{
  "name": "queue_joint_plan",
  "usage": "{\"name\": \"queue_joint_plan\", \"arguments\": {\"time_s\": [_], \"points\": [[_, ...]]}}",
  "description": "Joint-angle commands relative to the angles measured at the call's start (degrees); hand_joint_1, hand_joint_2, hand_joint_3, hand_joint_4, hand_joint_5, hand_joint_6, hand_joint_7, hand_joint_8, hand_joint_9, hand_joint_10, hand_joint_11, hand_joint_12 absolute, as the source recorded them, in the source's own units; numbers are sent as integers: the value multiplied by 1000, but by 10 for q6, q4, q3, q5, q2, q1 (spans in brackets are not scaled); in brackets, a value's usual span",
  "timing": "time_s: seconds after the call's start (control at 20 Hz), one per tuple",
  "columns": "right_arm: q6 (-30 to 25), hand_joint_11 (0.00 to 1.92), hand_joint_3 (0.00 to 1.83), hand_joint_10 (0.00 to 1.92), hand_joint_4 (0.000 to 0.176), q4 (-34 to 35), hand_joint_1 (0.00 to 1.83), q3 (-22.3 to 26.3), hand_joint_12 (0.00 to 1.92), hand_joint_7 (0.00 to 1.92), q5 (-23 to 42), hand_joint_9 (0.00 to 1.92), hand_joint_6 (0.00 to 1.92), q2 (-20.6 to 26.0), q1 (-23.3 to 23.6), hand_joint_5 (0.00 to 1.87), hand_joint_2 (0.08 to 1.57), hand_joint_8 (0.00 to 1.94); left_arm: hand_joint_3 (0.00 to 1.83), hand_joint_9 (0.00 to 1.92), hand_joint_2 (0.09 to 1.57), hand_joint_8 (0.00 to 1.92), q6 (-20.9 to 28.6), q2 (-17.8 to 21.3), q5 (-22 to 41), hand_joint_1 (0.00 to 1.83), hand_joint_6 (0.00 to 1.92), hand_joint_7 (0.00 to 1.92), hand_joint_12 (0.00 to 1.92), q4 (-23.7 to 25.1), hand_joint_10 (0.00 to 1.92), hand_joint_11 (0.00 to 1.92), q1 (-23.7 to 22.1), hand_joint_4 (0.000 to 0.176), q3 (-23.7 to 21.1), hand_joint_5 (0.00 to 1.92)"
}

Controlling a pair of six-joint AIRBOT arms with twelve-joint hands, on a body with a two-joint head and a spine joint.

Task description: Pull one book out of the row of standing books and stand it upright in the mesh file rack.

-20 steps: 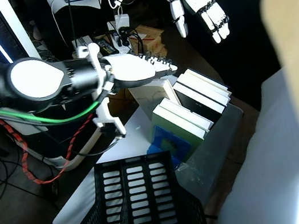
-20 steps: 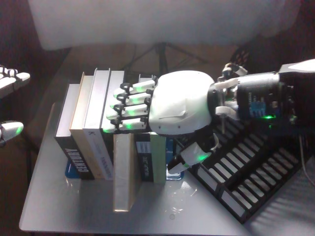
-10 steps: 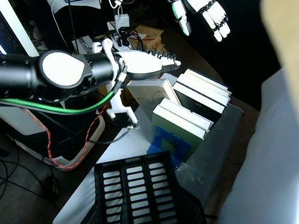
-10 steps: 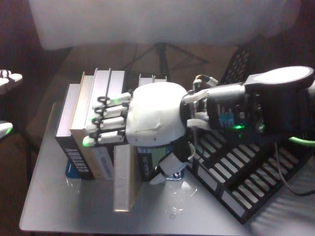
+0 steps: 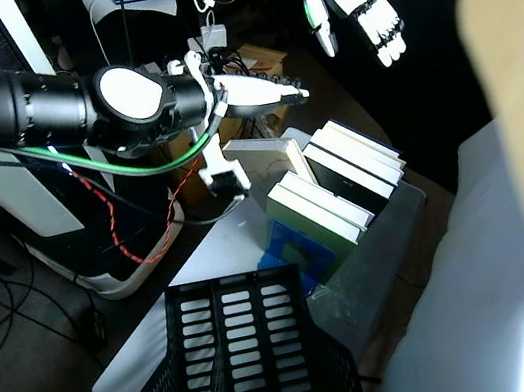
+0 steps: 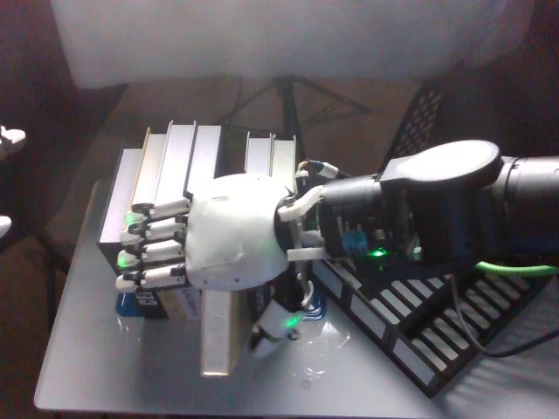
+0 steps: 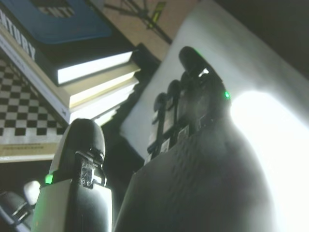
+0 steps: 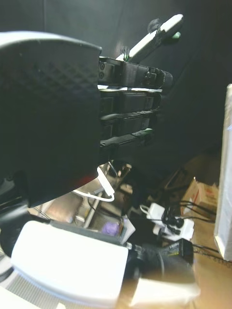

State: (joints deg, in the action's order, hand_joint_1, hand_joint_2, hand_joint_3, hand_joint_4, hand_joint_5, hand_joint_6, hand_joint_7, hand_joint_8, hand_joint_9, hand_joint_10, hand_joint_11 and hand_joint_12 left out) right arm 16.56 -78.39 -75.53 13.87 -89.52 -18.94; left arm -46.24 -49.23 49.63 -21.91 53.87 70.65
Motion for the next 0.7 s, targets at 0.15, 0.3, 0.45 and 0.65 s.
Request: {"name": "queue_joint_plan", "arguments": {"time_s": [0.15, 0.3, 0.45, 0.65], "points": [[4, 0, 9, 26, 0, -3, 929, -14, 467, 339, 8, 180, 28, -16, -3, 419, 1209, 8, 0, 0, 1395, 2, 3, 15, 75, 479, 1, 36, 740, -18, 0, 0, 5, 0, -1, 53], [4, 0, 0, 63, 0, -17, 836, -27, 279, 511, -5, 284, 1376, -33, -11, 497, 1402, 25, 0, 0, 1393, 1, 8, 16, 78, 469, 3, 41, 722, -20, 0, 0, 10, 0, -1, 65], [4, 0, 0, 63, 0, -18, 841, -37, 283, 442, -12, 233, 1787, -42, -16, 426, 1451, 15, 1, 0, 1399, 0, 9, 16, 79, 456, 0, 32, 476, -20, 0, 0, 11, 2, -1, 56], [4, 0, 3, 25, 0, -20, 160, -47, 0, 370, -20, 148, 401, -52, -22, 453, 1446, 9, 1, 0, 1404, 1, 10, 16, 80, 468, 3, 25, 219, -20, 0, 0, 11, 0, -1, 54]]}}
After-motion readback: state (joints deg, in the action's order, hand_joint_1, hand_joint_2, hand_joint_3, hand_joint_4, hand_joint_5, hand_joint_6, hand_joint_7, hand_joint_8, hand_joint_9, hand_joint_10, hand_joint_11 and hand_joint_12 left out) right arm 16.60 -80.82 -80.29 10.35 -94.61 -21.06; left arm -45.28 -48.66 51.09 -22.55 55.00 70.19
